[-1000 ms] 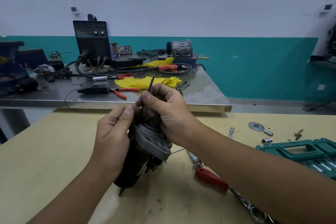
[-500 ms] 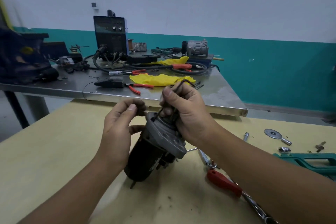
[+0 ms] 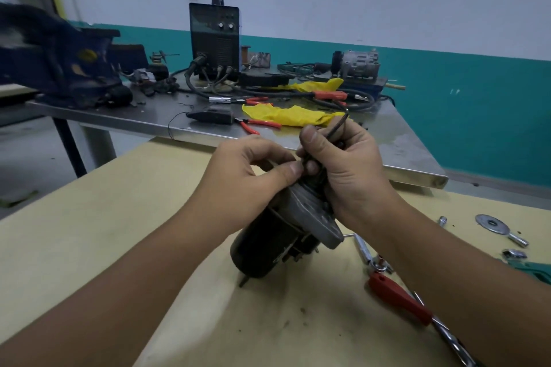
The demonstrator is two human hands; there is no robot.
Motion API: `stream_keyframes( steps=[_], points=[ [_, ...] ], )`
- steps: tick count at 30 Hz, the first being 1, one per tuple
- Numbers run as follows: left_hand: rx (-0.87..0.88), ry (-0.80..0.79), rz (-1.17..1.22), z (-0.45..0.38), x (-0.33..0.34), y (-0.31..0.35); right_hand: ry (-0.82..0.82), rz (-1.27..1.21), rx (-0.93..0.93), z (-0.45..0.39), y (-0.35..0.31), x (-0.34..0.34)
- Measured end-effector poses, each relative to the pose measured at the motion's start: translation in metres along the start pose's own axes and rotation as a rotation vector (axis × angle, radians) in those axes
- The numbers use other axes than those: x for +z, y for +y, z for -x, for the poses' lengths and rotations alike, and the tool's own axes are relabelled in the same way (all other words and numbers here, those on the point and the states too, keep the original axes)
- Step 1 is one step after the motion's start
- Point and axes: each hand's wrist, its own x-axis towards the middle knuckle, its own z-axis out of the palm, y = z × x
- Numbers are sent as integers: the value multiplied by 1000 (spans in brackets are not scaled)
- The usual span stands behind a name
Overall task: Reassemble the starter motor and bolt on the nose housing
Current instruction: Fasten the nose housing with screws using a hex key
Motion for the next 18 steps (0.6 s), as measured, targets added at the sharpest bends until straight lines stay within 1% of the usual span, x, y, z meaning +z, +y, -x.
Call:
stream_keyframes(
  steps=[1,3,6,10,14,16,18],
  points=[
    [-25,-13,-6,-1,0,1,-10,-4,0,-1,1,-2],
    [-60,-42,-35,-2,0,2,-87,-52,14,-4,2,-6],
    [-64,-80,-38,-2,-3,1,-167,-136,66,-7,2,-10],
    [-36,-103,-7,-2,-4,6,-149,-86,63,-8,4,-10],
    [30,11,22,3,2,6,-86,-62,54,-9,7,-11],
    [20,19,45,3,5,4,-113,-91,44,-8,6,-10],
    [6,-9,34,1,4,1,-151,-130,43,-9,3,-10]
  ],
)
